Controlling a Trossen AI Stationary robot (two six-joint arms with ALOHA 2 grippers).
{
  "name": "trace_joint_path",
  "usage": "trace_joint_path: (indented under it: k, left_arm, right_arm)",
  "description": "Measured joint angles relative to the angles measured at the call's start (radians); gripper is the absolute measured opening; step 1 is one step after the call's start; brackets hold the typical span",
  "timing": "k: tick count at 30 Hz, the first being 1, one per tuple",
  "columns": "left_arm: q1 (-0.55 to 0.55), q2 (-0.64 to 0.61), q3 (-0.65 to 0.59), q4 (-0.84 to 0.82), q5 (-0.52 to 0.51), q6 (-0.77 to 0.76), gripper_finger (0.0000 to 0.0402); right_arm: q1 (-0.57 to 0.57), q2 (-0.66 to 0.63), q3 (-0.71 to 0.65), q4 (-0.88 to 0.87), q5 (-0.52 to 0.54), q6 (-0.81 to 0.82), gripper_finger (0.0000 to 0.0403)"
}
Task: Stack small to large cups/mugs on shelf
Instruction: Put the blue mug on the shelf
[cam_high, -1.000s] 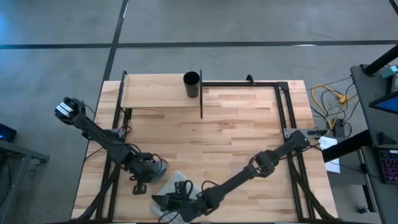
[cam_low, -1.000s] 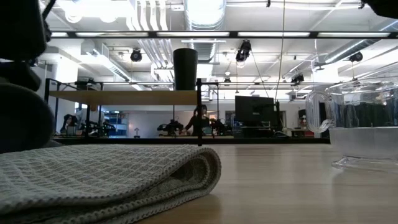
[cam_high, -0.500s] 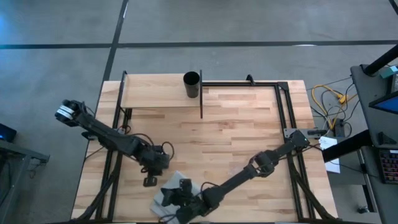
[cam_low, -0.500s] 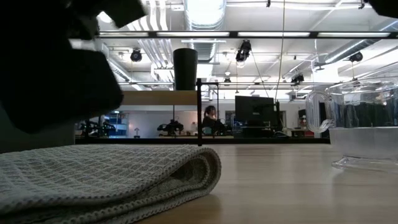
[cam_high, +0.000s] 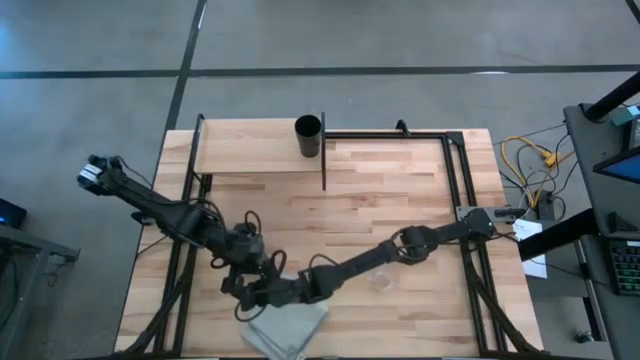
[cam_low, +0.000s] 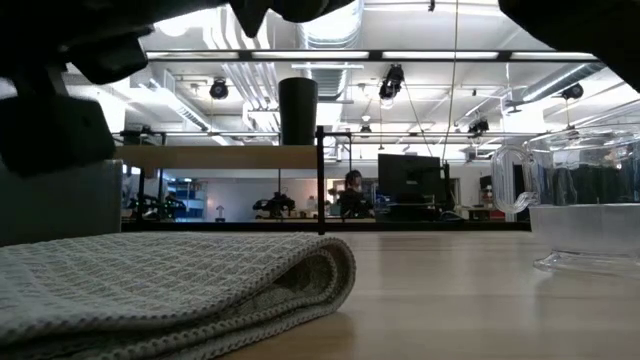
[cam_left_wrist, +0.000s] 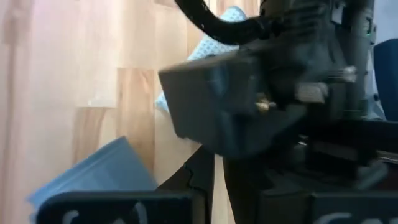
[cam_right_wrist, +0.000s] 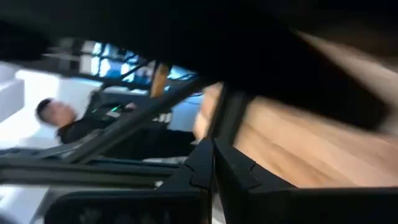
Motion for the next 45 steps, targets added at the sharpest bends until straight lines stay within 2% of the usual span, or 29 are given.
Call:
trace_joint_path:
  k: [5, 24, 33, 37, 41, 45]
  left_arm:
    - [-0.001, -0.024, 0.002, -0.024, -0.012, -0.001, 0.0019]
    - [-0.001, -0.148, 0.013, 0.017, 0.020, 0.002, 0.0019]
    - [-0.001, -0.159, 0.012, 0.143, 0.034, 0.003, 0.0019]
    - [0.000, -0.152, 0.009, 0.146, 0.029, 0.002, 0.0019]
    - [0.001, -0.143, 0.005, 0.144, 0.023, 0.002, 0.0019]
    - [0.001, -0.144, -0.016, 0.162, 0.021, 0.002, 0.0019]
  right_arm:
    - [-0.020, -0.001, 0.000, 0.064, -0.129, -0.014, 0.0009]
    - [-0.021, -0.002, -0.002, 0.377, -0.203, -0.111, 0.0009]
    - [-0.027, -0.041, 0.001, 0.389, -0.189, -0.141, 0.0009]
    - [-0.026, -0.041, 0.002, 0.335, -0.130, -0.160, 0.0009]
    - [-0.027, -0.054, 0.002, 0.235, -0.106, -0.153, 0.0009]
    - [-0.027, -0.056, 0.001, 0.220, -0.089, -0.166, 0.0009]
